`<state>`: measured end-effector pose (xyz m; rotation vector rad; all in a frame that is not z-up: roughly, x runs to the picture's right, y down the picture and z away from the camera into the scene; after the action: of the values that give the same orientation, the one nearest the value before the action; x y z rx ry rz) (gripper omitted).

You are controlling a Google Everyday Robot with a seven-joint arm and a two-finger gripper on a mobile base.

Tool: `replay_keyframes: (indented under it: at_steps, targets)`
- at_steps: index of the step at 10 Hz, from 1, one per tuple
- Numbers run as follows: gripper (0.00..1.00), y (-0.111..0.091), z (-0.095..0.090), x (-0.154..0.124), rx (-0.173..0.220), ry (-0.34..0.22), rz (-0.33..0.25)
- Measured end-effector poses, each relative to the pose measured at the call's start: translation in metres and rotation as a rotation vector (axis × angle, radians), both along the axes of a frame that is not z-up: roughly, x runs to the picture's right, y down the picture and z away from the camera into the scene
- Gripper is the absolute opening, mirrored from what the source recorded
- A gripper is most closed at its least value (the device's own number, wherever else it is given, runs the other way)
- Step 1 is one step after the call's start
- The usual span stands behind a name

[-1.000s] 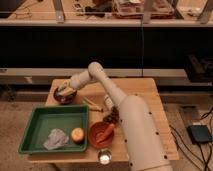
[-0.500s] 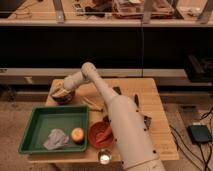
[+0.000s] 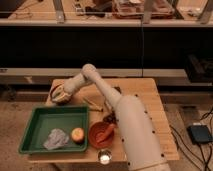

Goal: Wipe purple bowl with sponge

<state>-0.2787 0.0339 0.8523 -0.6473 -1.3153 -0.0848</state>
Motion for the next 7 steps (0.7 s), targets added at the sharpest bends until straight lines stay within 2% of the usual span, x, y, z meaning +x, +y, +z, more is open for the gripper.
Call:
replay_keyframes:
  at_steps: [2, 4, 7]
  targets:
    - [0.00, -0.001, -0.006, 0.023, 0.011, 0.026, 0.034]
    - [0.00, -0.003, -0.003, 0.032, 0.026, 0.086, 0.089]
    - [0.00, -0.009, 0.009, 0.012, 0.033, 0.109, 0.120]
